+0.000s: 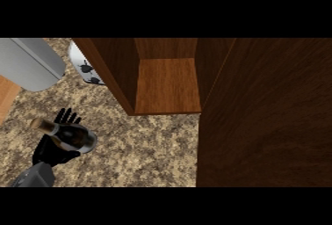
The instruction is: Pick up the wine, place it into the cabinet and close the cabinet
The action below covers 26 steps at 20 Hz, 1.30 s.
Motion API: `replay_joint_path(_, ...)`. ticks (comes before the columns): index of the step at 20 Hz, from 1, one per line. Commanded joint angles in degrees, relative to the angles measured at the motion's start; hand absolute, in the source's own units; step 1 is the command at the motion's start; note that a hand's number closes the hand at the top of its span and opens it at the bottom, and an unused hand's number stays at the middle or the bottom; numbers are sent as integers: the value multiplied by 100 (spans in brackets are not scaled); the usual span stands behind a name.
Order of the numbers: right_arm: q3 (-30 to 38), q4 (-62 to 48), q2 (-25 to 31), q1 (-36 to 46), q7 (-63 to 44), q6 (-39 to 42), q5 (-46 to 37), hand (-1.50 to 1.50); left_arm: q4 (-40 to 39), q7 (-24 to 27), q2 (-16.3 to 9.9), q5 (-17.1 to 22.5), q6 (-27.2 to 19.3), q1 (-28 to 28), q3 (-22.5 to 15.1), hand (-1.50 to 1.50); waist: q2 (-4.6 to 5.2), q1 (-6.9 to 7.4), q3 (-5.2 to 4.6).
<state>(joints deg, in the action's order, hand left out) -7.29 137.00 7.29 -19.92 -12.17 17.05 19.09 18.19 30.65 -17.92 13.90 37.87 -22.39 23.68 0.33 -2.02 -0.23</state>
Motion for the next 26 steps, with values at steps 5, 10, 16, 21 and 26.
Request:
replay_joint_path(5, -217, 859, -69, -379, -284, -205, 24, -150, 18, 333, 328, -36, 1107, 3, -216, 150, -23, 27, 0)
replay_joint_path(10, -169, 669, 40, -55, -413, -282, -67, -150, 125, 577, 523, -206, 945, 23, -370, 150, -6, 61, 1)
replay_joint_path(16, 84, 606, 166, -156, -255, -161, 138, -150, 870, 1751, 693, -918, -1021, 316, -730, 150, -26, 71, 11)
replay_joint_path(21, 139, 599, 166, -195, -218, -171, 239, -150, 1742, 2014, 1152, -1163, -2262, 828, -989, 150, -52, 163, 26)
replay_joint_path(26, 515, 460, 324, -156, -168, -88, 563, -150, 2607, 1795, 1380, -1698, -3279, 1215, -1444, 150, -56, 192, 32)
